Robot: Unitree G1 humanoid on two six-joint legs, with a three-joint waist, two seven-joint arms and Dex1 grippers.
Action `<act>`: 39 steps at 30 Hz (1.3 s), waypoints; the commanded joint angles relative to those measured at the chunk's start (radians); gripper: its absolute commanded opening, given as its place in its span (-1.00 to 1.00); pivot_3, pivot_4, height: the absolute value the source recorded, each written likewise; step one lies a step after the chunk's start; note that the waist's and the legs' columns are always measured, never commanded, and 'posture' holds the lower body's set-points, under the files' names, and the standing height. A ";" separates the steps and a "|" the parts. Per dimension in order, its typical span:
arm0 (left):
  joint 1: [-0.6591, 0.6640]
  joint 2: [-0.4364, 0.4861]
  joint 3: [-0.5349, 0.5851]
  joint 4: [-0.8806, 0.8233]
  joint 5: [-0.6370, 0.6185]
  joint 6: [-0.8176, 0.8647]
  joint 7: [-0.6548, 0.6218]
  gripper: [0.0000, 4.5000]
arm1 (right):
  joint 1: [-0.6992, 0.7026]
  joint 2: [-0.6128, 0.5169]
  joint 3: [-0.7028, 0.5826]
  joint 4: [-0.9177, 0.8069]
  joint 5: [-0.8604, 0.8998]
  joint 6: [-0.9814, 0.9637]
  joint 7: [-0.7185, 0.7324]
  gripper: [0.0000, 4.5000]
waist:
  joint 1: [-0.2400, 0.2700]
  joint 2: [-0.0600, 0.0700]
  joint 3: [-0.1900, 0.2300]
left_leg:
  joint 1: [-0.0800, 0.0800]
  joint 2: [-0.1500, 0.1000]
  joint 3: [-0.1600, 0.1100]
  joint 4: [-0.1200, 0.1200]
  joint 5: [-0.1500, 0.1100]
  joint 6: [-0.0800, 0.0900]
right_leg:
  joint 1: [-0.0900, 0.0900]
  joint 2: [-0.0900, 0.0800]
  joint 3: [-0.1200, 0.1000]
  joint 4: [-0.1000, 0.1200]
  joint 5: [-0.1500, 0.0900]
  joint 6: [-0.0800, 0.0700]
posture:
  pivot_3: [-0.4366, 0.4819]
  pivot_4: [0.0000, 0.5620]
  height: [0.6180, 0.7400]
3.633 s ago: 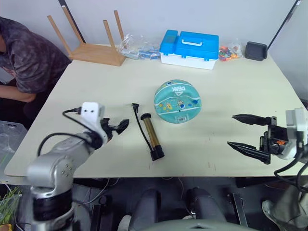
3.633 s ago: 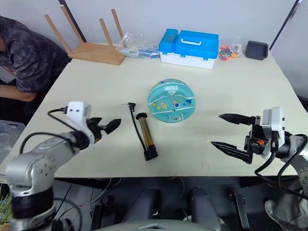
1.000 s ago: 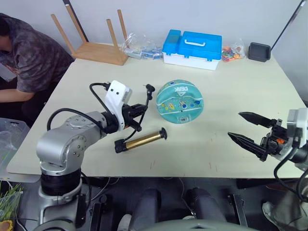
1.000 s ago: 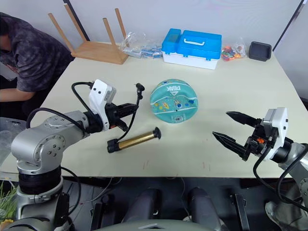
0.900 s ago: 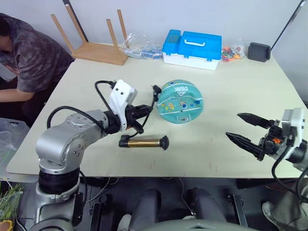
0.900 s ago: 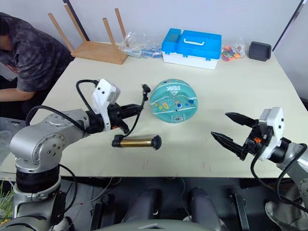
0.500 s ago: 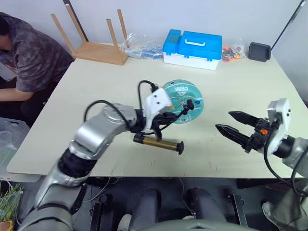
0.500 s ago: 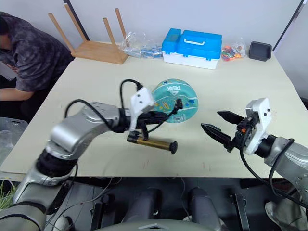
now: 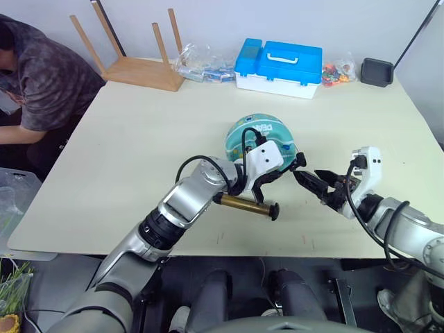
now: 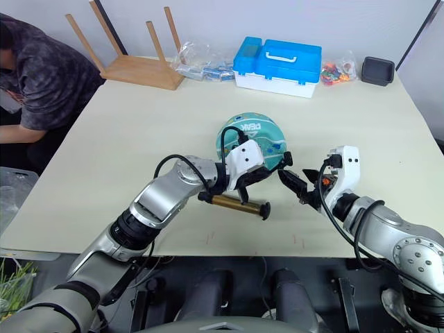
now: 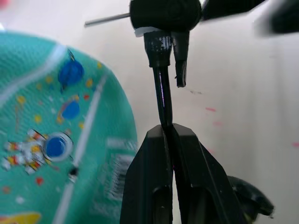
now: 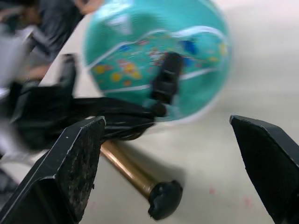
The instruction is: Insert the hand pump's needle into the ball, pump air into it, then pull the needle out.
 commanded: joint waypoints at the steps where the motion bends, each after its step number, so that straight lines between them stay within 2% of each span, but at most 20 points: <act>1: -0.003 -0.013 0.004 -0.016 0.022 -0.048 -0.016 -0.98 | -0.034 0.025 0.002 -0.014 0.046 -0.034 -0.038 1.00 | 0.000 0.000 0.000 | 0.000 0.000 0.000 0.000 0.000 0.000 | 0.000 0.000 0.000 0.000 0.000 0.000 | -0.05 -0.47 1.00; 8: 0.016 -0.004 0.018 -0.025 0.046 -0.089 -0.047 -0.98 | -0.057 0.077 0.016 -0.007 0.061 -0.070 -0.080 1.00 | -0.001 0.001 0.000 | 0.000 0.000 0.000 0.000 0.000 0.000 | 0.000 0.000 -0.001 0.000 0.000 0.000 | -0.05 -0.47 1.00; 9: 0.019 0.000 0.019 -0.028 0.049 -0.094 -0.052 -1.00 | -0.058 0.077 0.018 -0.011 0.063 -0.072 -0.077 0.76 | -0.001 0.001 0.000 | 0.000 0.000 0.000 0.000 0.000 0.000 | 0.000 0.000 -0.001 0.000 0.000 0.000 | -0.05 -0.47 1.00; 11: 0.025 0.004 0.021 -0.033 0.053 -0.100 -0.059 -1.00 | -0.060 0.074 0.021 -0.016 0.065 -0.076 -0.077 0.44 | -0.001 0.001 0.000 | 0.000 0.000 0.000 0.000 0.000 0.000 | 0.000 0.000 -0.001 0.000 0.000 0.000 | -0.05 -0.47 1.00; 36: 0.040 -0.016 0.027 -0.033 0.095 -0.114 -0.066 -1.00 | -0.062 0.096 0.041 -0.007 0.033 -0.110 -0.111 0.44 | -0.001 0.001 -0.001 | 0.000 0.000 0.000 0.000 0.000 0.000 | 0.000 0.000 -0.001 0.001 0.000 0.000 | -0.05 -0.47 1.00; 37: 0.041 -0.017 0.027 -0.034 0.096 -0.114 -0.066 -1.00 | -0.060 0.095 0.041 -0.008 0.030 -0.109 -0.111 0.18 | -0.001 0.001 -0.001 | 0.000 0.000 0.000 0.000 0.000 0.000 | 0.000 0.000 -0.001 0.001 0.000 0.000 | -0.05 -0.47 1.00; 39: 0.041 -0.018 0.029 -0.035 0.097 -0.114 -0.066 -1.00 | -0.059 0.095 0.039 -0.008 0.026 -0.109 -0.110 -0.16 | -0.001 0.001 -0.001 | 0.000 0.000 0.000 0.000 0.000 0.000 | 0.000 0.000 0.000 0.001 0.000 0.000 | -0.05 -0.47 1.00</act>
